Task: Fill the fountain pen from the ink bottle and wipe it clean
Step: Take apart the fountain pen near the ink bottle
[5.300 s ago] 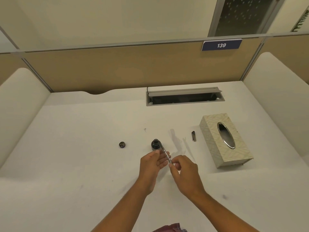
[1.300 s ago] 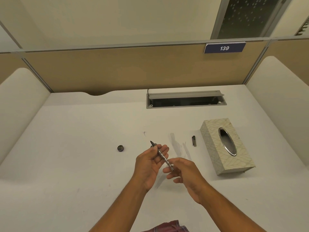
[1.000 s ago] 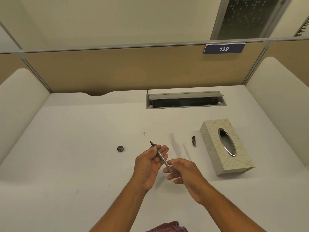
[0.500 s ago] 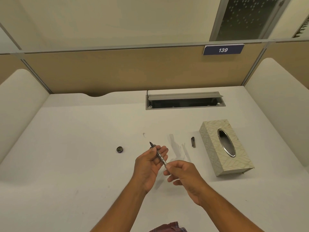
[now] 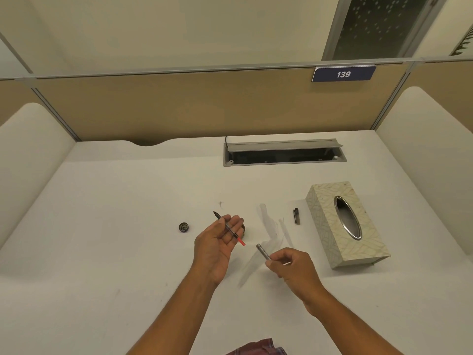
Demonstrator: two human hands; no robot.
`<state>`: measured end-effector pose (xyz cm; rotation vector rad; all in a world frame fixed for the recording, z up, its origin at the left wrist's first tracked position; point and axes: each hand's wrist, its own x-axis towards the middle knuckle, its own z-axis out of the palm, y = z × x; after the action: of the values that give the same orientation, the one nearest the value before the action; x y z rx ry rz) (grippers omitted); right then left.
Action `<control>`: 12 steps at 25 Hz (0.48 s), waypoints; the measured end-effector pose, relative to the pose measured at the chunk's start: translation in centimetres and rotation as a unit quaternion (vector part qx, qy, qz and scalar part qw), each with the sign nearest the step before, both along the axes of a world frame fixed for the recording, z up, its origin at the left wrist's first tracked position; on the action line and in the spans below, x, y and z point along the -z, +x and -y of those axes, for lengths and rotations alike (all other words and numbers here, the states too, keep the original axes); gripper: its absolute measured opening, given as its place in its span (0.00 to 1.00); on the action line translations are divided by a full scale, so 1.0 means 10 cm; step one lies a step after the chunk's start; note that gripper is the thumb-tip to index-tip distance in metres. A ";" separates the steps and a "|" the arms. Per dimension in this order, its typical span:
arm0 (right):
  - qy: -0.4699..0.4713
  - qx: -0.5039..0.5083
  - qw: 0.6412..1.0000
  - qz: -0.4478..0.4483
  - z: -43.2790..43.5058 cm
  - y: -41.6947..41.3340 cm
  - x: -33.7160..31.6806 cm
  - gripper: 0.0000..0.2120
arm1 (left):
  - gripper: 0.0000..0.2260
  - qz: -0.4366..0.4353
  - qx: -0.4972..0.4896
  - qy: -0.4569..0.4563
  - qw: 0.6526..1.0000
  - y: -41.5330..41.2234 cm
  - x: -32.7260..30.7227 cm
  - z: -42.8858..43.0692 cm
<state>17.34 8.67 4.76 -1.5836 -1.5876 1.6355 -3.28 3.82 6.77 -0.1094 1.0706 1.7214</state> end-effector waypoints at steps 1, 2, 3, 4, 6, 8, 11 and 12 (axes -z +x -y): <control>0.019 0.015 1.000 0.015 -0.04 0.02 0.05 0.04 | 0.09 -0.001 0.002 -0.005 1.000 0.01 0.01 0.01; 0.040 0.030 0.998 0.039 -0.08 0.04 0.11 0.04 | 0.09 -0.003 0.006 -0.012 1.000 0.02 0.03 0.02; 0.061 0.043 0.995 0.067 -0.14 0.06 0.16 0.05 | 0.10 -0.004 0.011 -0.018 1.000 0.03 0.06 0.04; 0.079 0.052 0.991 0.097 -0.19 0.08 0.20 0.05 | 0.10 -0.004 0.017 -0.024 1.000 0.05 0.08 0.05; 0.111 0.054 0.980 0.154 -0.29 0.10 0.29 0.05 | 0.10 -0.002 0.029 -0.033 0.999 0.09 0.12 0.07; 0.142 0.046 0.968 0.204 -0.37 0.10 0.35 0.06 | 0.11 0.000 0.038 -0.040 0.999 0.11 0.16 0.09; 0.183 0.031 0.950 0.250 -0.47 0.07 0.42 0.07 | 0.11 0.004 0.041 -0.046 0.998 0.12 0.19 0.07; 0.190 0.026 0.945 0.265 -0.49 0.06 0.44 0.07 | 0.11 0.006 0.040 -0.048 0.998 0.11 0.20 0.06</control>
<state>17.92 13.58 0.36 -1.9126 -1.9453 0.8276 -2.15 3.24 4.76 -0.1353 1.1339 1.5962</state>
